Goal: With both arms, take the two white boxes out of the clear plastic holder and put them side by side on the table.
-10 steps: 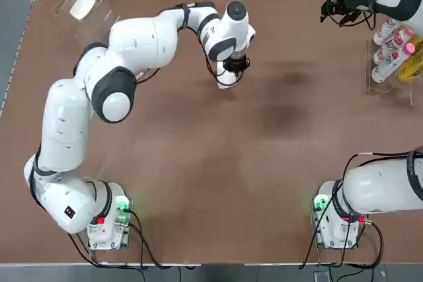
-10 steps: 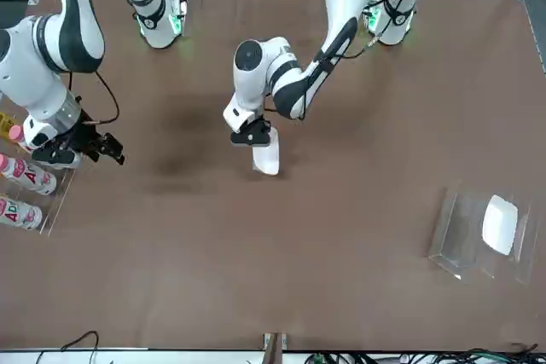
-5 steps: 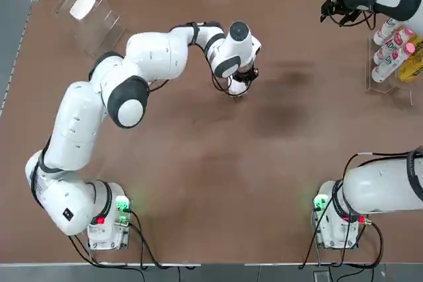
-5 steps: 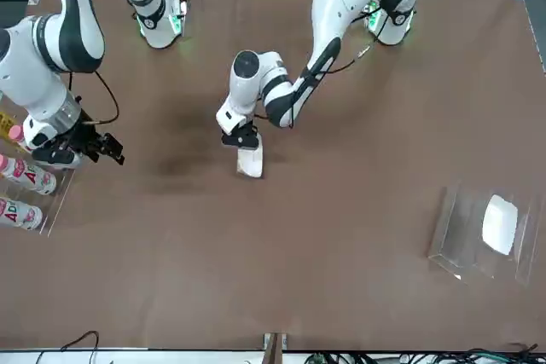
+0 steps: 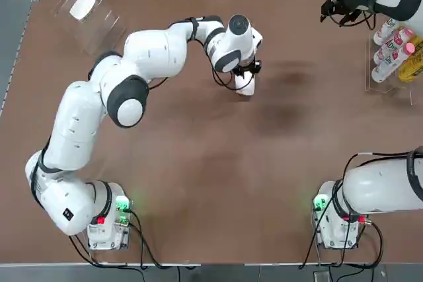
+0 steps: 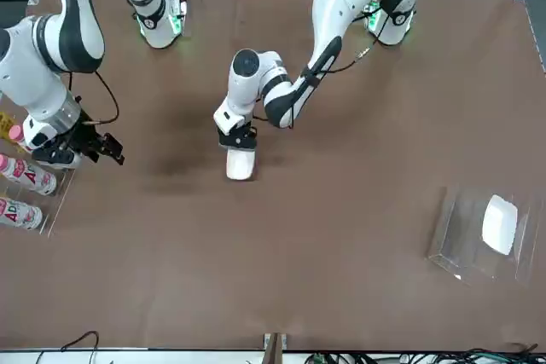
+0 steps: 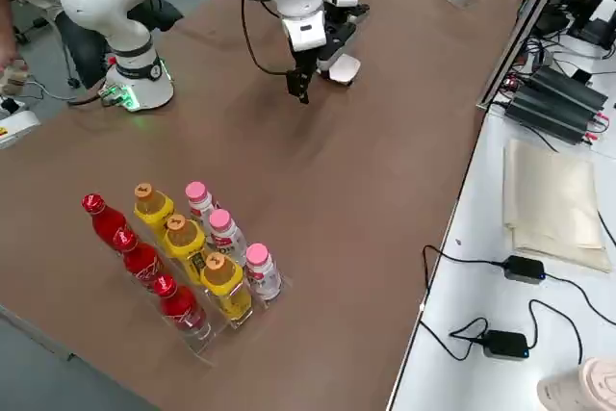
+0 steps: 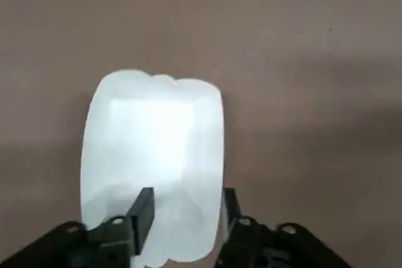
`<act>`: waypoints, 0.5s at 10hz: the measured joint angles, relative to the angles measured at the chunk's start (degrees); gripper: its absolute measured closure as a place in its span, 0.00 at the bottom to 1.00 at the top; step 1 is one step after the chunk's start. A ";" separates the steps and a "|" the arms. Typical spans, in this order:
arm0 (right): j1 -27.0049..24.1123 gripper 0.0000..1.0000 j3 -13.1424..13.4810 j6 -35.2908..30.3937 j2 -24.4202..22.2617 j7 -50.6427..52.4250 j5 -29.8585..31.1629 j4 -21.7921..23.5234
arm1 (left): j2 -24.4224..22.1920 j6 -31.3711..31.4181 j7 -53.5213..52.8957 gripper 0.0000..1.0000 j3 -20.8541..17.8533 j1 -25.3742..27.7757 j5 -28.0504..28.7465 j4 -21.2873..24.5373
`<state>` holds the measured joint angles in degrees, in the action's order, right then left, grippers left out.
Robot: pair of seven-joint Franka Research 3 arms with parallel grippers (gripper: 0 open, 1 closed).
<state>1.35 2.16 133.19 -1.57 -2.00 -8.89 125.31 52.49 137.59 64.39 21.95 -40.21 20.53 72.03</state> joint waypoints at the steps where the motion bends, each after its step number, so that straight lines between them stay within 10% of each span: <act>1: 0.00 0.00 0.00 0.04 0.00 0.00 0.00 0.00 | -1.84 -3.04 -0.04 0.27 -0.01 0.75 -0.77 -0.32; 3: 0.00 0.00 0.00 0.07 0.00 0.00 0.00 0.01 | -7.19 -17.69 -6.02 0.01 1.02 5.07 -1.97 -0.65; 5: 0.02 0.00 -0.01 0.08 0.00 0.00 0.00 0.05 | -11.53 -32.03 -18.83 0.00 2.26 12.19 -2.38 -0.57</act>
<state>1.37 2.15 133.27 -1.57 -2.00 -8.89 125.36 40.96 105.57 45.56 24.21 -28.02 18.15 71.46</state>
